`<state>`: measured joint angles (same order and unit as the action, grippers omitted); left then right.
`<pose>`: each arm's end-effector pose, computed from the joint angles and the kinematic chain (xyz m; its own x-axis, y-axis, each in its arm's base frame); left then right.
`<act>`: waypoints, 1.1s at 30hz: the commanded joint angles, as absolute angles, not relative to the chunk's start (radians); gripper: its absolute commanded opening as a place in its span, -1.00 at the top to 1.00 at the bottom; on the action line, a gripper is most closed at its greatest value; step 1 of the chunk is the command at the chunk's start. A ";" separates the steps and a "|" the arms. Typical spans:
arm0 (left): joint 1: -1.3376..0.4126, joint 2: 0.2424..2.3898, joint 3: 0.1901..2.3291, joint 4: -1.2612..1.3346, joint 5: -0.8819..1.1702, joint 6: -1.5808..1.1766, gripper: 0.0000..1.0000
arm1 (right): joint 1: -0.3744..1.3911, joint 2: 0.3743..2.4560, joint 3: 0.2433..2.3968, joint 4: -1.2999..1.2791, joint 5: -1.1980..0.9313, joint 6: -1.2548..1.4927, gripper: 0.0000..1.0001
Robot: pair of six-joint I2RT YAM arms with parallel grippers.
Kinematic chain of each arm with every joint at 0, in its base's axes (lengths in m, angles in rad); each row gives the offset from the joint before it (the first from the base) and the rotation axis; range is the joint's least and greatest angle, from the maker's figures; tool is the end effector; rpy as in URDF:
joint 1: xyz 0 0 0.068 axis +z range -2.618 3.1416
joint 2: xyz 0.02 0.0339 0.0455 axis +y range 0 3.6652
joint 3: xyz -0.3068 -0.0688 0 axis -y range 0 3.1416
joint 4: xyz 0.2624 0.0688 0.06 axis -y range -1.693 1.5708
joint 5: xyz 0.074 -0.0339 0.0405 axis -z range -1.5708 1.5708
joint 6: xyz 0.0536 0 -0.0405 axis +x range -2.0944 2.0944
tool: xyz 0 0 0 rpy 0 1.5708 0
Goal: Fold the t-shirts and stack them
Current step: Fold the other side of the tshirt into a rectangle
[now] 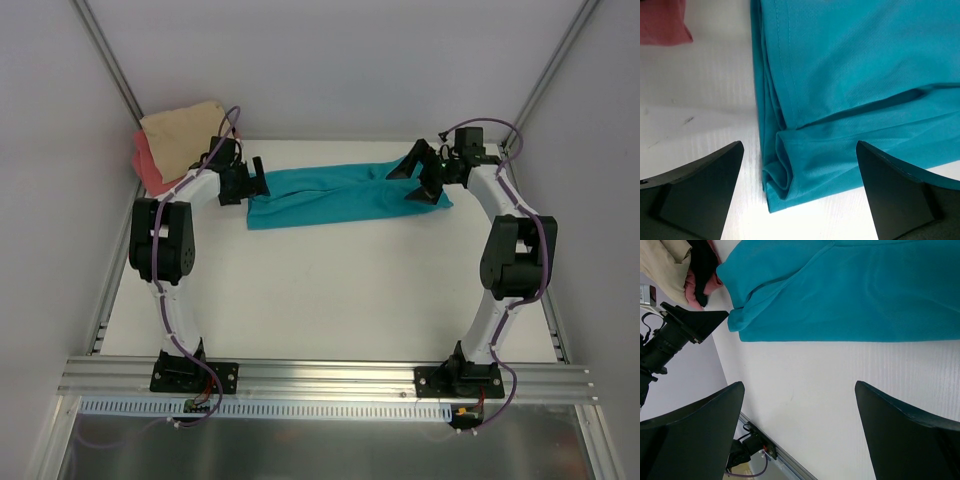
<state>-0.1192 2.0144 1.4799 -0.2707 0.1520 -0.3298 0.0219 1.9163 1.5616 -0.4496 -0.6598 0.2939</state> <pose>0.4916 -0.0670 0.2170 -0.7491 -0.2327 -0.6203 -0.0221 0.9445 -0.3277 0.4707 0.0432 0.2835 -0.8174 0.2110 -0.5360 -0.2148 0.7517 0.6235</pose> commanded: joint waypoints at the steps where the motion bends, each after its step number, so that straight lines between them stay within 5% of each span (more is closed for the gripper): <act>1: -0.129 2.054 1.531 -0.262 0.182 -0.348 -0.97 | 0.015 1.902 1.620 -0.465 -0.657 0.276 -0.99; 3: -0.129 2.072 1.548 -0.268 0.205 -0.347 -0.77 | 0.017 1.907 1.620 -0.469 -0.655 0.273 -0.99; 4: -0.129 2.077 1.551 -0.273 0.213 -0.342 -0.30 | 0.017 1.905 1.620 -0.472 -0.652 0.273 -0.99; 6: -0.129 2.092 1.565 -0.288 0.218 -0.345 -0.01 | 0.015 1.908 1.620 -0.476 -0.652 0.270 -0.99; 14: -0.129 2.114 1.589 -0.328 0.215 -0.341 0.08 | 0.017 1.911 1.618 -0.471 -0.646 0.275 -0.99; 15: -0.129 2.112 1.589 -0.330 0.216 -0.338 0.23 | 0.017 1.910 1.618 -0.469 -0.646 0.276 -0.99; 16: -0.129 2.112 1.588 -0.330 0.213 -0.337 0.67 | 0.017 1.911 1.617 -0.469 -0.647 0.278 -0.99; 17: -0.129 2.111 1.588 -0.330 0.212 -0.337 0.67 | 0.017 1.911 1.617 -0.469 -0.646 0.278 -0.99; 18: -0.129 2.111 1.589 -0.331 0.209 -0.336 1.00 | 0.017 1.911 1.614 -0.471 -0.647 0.276 -0.99; 33: -0.126 2.045 1.603 -0.327 0.146 -0.311 1.00 | 0.029 1.916 1.605 -0.469 -0.657 0.282 -0.99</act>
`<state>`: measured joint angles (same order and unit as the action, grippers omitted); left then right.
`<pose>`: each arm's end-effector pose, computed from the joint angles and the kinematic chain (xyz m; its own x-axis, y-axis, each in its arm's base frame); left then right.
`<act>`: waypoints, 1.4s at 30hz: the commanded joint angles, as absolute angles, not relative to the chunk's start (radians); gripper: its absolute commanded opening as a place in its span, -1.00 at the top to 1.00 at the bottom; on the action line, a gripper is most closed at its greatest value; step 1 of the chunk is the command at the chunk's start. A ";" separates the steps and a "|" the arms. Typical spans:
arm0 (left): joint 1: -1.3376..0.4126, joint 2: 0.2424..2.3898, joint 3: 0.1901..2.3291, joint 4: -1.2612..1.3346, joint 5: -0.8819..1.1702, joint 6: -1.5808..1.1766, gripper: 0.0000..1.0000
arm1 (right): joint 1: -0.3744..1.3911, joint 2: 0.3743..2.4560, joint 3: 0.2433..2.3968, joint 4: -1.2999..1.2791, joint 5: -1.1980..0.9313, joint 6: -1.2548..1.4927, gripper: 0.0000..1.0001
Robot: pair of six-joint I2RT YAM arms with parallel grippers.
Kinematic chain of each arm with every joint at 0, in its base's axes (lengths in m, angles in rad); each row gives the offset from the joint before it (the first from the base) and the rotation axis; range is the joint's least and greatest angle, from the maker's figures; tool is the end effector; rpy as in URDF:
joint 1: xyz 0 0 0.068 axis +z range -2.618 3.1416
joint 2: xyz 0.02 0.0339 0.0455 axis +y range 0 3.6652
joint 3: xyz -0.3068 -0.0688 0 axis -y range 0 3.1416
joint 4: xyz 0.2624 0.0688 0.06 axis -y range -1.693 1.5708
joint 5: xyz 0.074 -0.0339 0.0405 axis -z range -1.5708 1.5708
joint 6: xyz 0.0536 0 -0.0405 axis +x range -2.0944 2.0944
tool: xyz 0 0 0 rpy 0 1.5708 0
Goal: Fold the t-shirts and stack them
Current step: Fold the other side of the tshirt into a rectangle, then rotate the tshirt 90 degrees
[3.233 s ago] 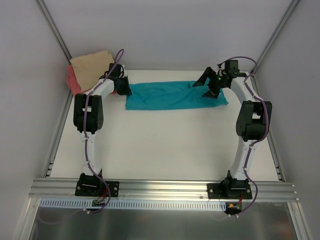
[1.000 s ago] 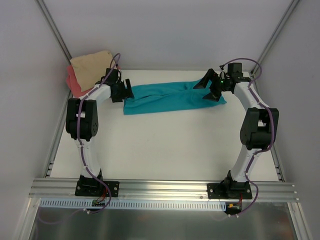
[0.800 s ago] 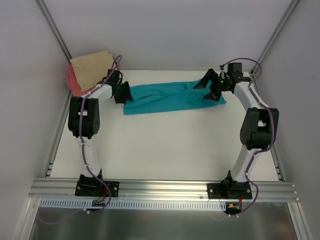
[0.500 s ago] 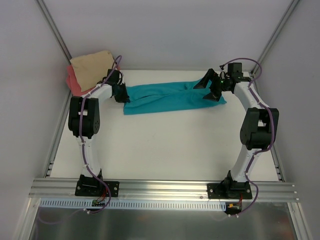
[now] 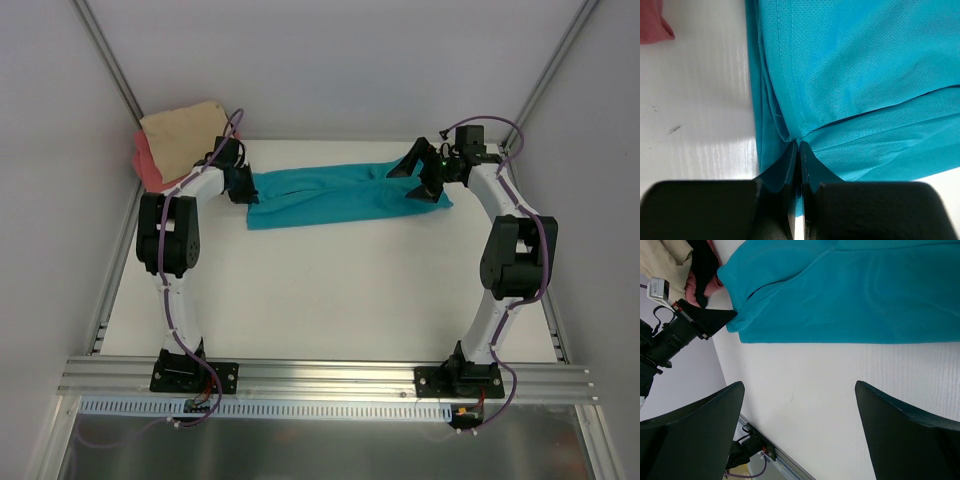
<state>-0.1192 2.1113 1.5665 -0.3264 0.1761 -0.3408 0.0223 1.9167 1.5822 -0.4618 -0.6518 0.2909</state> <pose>0.5102 -0.0706 0.1949 -0.7926 -0.2365 -0.5621 -0.0380 0.9391 -0.3416 0.4723 0.0431 0.2893 -0.8113 0.2100 -0.5456 -0.2183 0.7569 0.6160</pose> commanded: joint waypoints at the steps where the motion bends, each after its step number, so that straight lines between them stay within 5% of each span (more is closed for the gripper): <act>1: -0.124 2.036 1.605 -0.327 0.146 -0.310 1.00 | 0.029 1.917 1.605 -0.469 -0.657 0.281 -0.99; 17: -0.110 2.022 1.614 -0.281 0.089 -0.321 1.00 | 0.035 1.930 1.614 -0.471 -0.666 0.278 -0.99; 19: -0.109 2.042 1.631 -0.278 0.071 -0.324 0.66 | 0.035 1.931 1.615 -0.477 -0.666 0.276 -0.99; 22: -0.107 2.062 1.644 -0.264 0.043 -0.330 -0.43 | 0.034 1.937 1.628 -0.498 -0.667 0.264 -0.99; 23: -0.106 2.065 1.646 -0.261 0.032 -0.330 -0.97 | 0.034 1.939 1.634 -0.508 -0.667 0.258 -0.99; 42: -0.101 1.819 1.628 -0.316 0.080 -0.353 -0.97 | 0.031 2.301 1.879 -0.477 -0.589 0.301 -0.99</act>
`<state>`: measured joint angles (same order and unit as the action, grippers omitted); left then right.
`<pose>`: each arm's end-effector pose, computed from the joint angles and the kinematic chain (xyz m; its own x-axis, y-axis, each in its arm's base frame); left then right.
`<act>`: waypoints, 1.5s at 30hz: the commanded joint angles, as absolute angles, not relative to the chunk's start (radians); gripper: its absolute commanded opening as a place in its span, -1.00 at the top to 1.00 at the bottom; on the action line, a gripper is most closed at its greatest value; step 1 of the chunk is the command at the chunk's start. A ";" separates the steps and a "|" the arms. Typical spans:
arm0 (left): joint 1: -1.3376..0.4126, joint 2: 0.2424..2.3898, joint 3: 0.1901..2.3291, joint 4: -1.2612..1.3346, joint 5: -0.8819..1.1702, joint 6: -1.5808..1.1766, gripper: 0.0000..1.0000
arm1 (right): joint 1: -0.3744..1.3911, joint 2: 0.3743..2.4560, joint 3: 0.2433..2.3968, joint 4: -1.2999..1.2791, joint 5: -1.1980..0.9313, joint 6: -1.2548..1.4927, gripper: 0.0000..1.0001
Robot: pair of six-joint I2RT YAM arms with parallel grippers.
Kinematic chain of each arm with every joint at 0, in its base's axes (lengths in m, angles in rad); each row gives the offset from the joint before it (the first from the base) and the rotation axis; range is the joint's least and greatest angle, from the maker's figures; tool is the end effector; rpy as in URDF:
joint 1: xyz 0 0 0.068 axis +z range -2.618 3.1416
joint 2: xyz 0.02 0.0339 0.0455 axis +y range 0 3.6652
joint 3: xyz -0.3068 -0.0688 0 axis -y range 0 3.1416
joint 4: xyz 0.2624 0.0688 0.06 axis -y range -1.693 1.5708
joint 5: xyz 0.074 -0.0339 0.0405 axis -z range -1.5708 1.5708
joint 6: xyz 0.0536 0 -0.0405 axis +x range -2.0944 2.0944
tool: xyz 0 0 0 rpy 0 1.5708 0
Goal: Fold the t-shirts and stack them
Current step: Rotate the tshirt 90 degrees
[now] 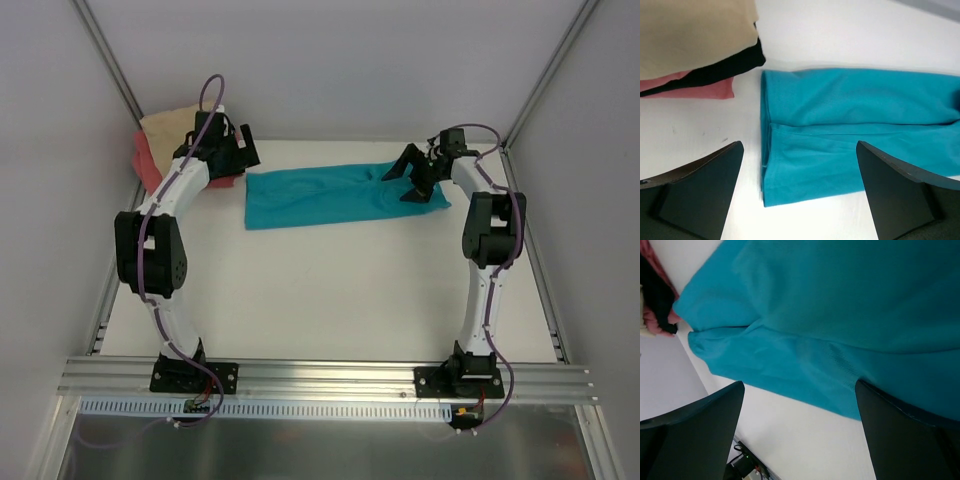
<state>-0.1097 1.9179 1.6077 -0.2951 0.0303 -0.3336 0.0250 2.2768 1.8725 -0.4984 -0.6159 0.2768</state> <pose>0.4943 -0.0561 0.3065 -0.5784 -0.2656 -0.7713 -0.0584 0.9566 -0.2856 0.5559 0.0449 0.2065 -0.8582 0.2017 -0.4720 -0.1493 0.7817 0.6055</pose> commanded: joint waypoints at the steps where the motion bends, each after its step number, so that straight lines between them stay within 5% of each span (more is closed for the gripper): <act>1: -0.101 1.810 1.628 -0.321 0.090 -0.357 -0.97 | 0.031 2.306 1.868 -0.465 -0.581 0.305 -0.99; 8: -0.100 1.767 1.658 -0.373 0.175 -0.371 -0.98 | 0.012 2.353 1.851 -0.417 -0.534 0.319 -0.99; 22: -0.100 1.776 1.677 -0.449 0.327 -0.362 -0.97 | -0.077 2.611 2.317 -0.462 -0.502 0.363 -0.99; 28: -0.100 1.802 1.672 -0.450 0.353 -0.333 -0.97 | -0.126 2.594 2.321 -0.296 -0.537 0.457 -0.99; 38: -0.175 2.068 1.822 -0.376 0.525 -0.143 -0.97 | -0.112 2.099 1.889 -0.057 -0.721 0.577 -0.99; 45: -0.301 2.166 1.882 -0.463 0.430 0.113 -0.97 | -0.089 1.815 1.524 -0.103 -0.785 0.551 -0.99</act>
<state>-0.2466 2.1822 1.8400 -0.4210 0.4473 -0.0578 -0.0914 1.9064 1.6173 -0.1093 -0.7246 0.5591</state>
